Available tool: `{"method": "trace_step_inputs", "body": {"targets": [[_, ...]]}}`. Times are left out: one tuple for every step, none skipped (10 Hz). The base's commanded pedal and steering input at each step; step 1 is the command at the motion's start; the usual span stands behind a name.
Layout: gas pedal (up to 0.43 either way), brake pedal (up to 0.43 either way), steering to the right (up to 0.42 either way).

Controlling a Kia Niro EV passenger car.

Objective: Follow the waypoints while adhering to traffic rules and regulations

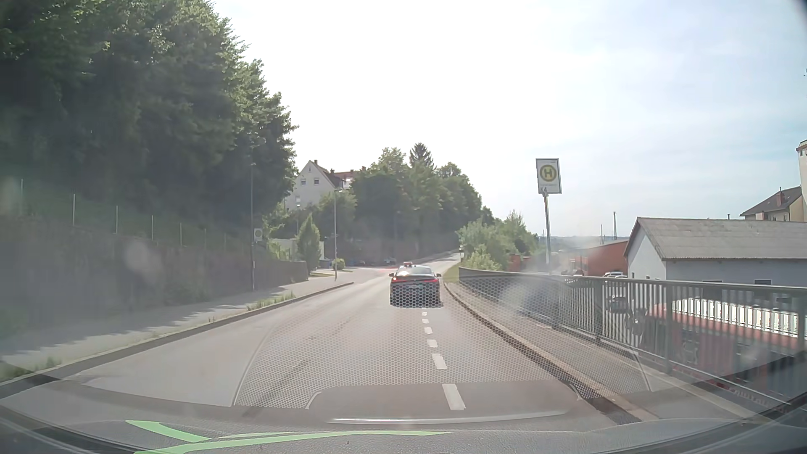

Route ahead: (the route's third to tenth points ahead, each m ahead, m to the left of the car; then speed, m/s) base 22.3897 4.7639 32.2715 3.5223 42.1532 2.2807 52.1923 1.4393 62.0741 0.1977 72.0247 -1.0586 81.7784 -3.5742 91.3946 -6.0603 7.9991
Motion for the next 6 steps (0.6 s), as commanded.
{"method": "trace_step_inputs", "body": {"targets": [[0.079,0.0,-0.002],[0.079,0.0,0.0],[0.079,0.0,0.002],[0.079,0.0,0.003],[0.079,0.0,0.003],[0.079,0.0,0.004]]}}
